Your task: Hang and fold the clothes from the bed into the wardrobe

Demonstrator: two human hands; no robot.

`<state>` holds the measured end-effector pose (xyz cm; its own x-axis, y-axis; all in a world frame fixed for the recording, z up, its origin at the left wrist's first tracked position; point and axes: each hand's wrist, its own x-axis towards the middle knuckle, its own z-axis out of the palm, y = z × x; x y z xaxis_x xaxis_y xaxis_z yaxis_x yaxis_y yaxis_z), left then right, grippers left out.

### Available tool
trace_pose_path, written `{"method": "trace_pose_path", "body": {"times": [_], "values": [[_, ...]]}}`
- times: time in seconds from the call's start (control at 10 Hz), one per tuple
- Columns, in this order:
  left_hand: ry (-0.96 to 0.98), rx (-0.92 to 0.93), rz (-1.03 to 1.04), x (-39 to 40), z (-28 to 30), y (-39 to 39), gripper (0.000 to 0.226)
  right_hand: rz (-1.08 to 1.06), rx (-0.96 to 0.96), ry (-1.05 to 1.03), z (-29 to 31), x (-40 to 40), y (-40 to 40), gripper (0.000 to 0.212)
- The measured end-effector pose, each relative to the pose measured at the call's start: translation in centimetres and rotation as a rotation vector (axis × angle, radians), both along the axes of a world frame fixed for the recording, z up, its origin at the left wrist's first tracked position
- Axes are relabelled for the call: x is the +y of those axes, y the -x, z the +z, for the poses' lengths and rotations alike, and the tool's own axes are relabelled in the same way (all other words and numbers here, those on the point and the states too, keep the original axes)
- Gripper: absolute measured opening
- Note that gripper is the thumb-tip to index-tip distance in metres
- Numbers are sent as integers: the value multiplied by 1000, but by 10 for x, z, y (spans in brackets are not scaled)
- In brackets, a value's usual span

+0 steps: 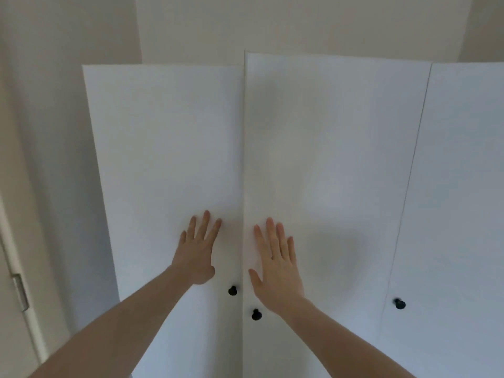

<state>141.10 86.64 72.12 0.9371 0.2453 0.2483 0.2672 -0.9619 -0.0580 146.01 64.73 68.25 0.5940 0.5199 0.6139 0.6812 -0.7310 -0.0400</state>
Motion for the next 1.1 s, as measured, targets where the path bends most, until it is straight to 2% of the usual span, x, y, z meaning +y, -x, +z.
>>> {"method": "trace_pose_path", "body": {"times": [0.3,0.6,0.9,1.1], "values": [[49,72,63,-11,1,-6,123,-36,33,133,-2,5,-31,97],[73,138,101,-18,7,-10,120,-95,63,173,3,13,-46,100],[128,114,104,-20,0,-14,125,-120,73,180,1,15,-52,103],[106,145,99,-25,17,2,119,-97,196,135,12,11,-29,98]]}}
